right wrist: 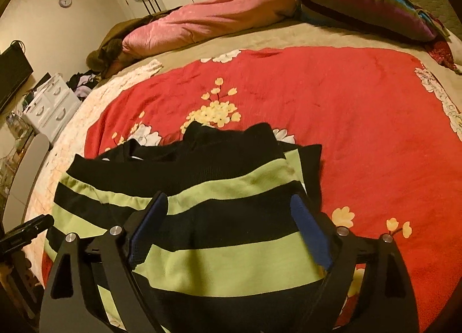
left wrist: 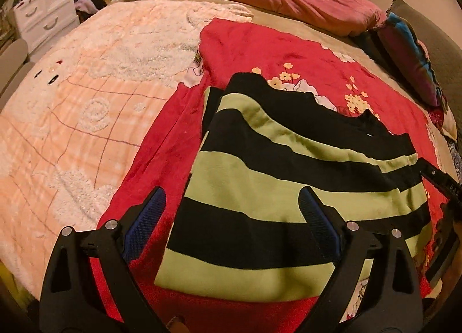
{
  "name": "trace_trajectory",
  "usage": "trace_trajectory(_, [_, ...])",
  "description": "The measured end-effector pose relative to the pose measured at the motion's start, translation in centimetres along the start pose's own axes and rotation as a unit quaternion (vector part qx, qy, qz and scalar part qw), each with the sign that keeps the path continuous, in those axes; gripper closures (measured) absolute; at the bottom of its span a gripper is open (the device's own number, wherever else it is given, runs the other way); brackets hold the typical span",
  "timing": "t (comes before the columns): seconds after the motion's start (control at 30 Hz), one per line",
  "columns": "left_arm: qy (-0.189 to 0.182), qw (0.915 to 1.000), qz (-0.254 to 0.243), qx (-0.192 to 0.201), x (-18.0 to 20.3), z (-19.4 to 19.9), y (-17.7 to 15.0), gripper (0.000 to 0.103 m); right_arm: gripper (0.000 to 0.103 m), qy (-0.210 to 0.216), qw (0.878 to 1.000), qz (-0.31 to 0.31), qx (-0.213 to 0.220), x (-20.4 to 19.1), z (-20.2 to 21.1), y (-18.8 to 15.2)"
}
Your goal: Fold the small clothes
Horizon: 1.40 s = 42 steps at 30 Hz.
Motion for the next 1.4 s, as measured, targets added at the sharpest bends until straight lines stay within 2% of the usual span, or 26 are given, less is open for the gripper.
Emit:
trace_trajectory(0.1, [0.001,1.0000,-0.003,0.001,0.2,0.5,0.1,0.013,0.015,-0.002,1.000,-0.002,0.007,0.1,0.3,0.2])
trace_trajectory(0.2, [0.003,1.0000,-0.006,0.005,0.4,1.1,0.1,0.011,0.006,-0.008,1.000,-0.004,0.015,0.2,0.6,0.4])
trace_trajectory(0.43, [0.005,0.9998,-0.014,0.014,0.8,2.4,0.4,0.009,0.005,-0.012,0.999,-0.003,0.037,0.1,1.5,0.7])
trace_trajectory(0.67, [0.009,0.9994,-0.024,0.024,0.9,3.4,0.6,0.009,0.005,-0.004,0.996,0.018,0.083,-1.2,3.6,1.1])
trace_trajectory(0.83, [0.007,0.9995,-0.016,0.027,0.4,3.8,0.7,0.009,0.005,-0.006,0.990,0.068,0.121,-3.4,5.5,0.9])
trace_trajectory(1.0, [0.007,0.9995,-0.002,0.031,-0.9,4.4,0.8,0.009,0.005,-0.010,0.984,0.114,0.137,-5.8,6.4,0.2])
trace_trajectory(1.4, [0.019,0.9972,0.055,0.046,-6.7,6.1,1.6,0.009,0.004,0.030,0.968,0.213,0.127,-14.1,7.3,-3.8])
Point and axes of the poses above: each gripper's, at about its wrist camera, not at the fingertips, and z roughly against the way its jaws point, x to its right, y to its top, the point moved 3 cm from there along -z, roughly the way its jaws point, and after that the axes turned 2 degrees about x, right-handed, at the moved point
